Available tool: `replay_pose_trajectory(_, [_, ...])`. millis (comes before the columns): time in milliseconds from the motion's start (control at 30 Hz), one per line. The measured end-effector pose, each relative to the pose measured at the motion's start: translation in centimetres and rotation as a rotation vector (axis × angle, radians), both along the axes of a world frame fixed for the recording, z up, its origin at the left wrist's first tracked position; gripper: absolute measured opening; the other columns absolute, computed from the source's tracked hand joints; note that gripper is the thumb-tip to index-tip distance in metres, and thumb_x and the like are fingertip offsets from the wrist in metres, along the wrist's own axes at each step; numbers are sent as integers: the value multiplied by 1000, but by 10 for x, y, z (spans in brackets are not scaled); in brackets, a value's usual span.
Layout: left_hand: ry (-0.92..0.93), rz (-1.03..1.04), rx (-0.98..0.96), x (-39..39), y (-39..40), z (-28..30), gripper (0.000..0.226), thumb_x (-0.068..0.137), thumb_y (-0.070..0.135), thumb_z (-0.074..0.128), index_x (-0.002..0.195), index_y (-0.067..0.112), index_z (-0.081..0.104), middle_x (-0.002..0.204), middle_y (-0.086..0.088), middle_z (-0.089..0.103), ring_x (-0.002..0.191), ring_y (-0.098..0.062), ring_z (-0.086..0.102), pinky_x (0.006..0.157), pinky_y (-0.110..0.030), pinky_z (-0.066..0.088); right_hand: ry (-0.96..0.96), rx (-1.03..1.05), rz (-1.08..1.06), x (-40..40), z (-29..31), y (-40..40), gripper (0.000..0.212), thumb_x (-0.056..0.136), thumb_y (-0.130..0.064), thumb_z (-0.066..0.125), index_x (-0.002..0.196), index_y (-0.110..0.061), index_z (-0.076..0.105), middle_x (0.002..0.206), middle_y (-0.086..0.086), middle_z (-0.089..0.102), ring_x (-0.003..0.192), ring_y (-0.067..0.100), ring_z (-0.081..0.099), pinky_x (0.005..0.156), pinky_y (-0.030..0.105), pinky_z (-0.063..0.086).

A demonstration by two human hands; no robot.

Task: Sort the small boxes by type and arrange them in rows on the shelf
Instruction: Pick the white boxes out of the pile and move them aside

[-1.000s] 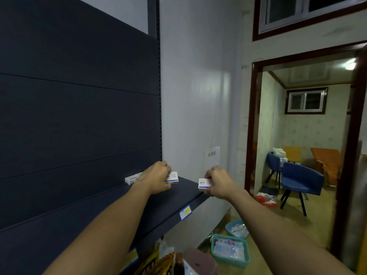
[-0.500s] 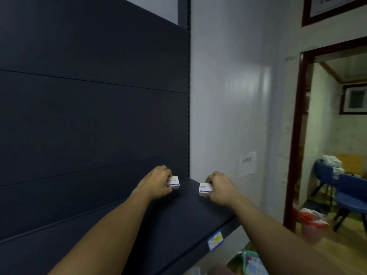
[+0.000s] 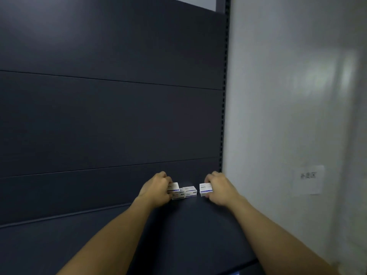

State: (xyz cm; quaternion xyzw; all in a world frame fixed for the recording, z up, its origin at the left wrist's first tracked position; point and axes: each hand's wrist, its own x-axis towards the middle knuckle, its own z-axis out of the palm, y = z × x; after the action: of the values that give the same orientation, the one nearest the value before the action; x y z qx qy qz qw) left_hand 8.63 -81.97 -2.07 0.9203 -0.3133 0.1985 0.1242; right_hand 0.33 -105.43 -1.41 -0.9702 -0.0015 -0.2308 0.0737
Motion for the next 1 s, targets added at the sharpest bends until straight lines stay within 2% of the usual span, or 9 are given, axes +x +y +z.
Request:
replay_pose_trajectory(133, [-38,58,49,-2,-20,-26,40,87,34,61,123,19,62,118,2,51,111,-20,52,90,-32,48,14,26,92,19,-17,-9,33,79,-30,76,107,-20,61,110,0,53,102,20,52,91,32,46])
replay_pose_trajectory(300, [-48,91,-10,4,-41,-52,43,86,34,61,125,15,62,121,2,50,110,-19,50,97,-29,45,8,79,163,39,-48,-17,43,79,-32,76,119,-23,60,115,-5,53,107,17,48,94,28,41])
replay_pose_trajectory(400, [-62,88,-50,7,-51,-60,45,84,36,59,124,15,64,118,3,52,106,-18,51,97,-28,44,-15,133,217,53,-63,-13,47,83,-29,73,126,-22,57,121,-6,50,111,16,45,98,27,38])
replay_pose_trajectory(533, [-64,56,-143,10,-60,-72,48,86,39,55,127,16,65,115,6,49,105,-14,48,97,-28,45,-42,240,272,70,-74,-13,44,83,-20,72,125,-18,57,120,-5,50,110,15,44,101,29,40])
replay_pose_trajectory(633, [-57,39,-165,15,-57,-73,52,86,41,57,132,16,63,119,8,47,107,-12,43,99,-27,44,-55,293,311,79,-78,-16,45,83,-15,73,125,-18,58,118,-8,48,109,10,42,101,22,39])
replay_pose_trajectory(800, [-60,40,-170,15,-57,-73,53,90,42,56,137,19,58,119,11,41,107,-9,32,99,-17,36,-73,317,356,87,-85,-21,44,86,-13,73,128,-15,59,118,-10,45,108,6,40,96,10,32])
replay_pose_trajectory(1000, [-5,48,-181,13,-56,-76,54,91,38,58,142,20,53,116,10,38,107,-9,33,98,-19,40,-83,284,369,88,-89,-20,48,89,-19,72,135,-14,59,119,-11,44,111,5,40,101,10,31])
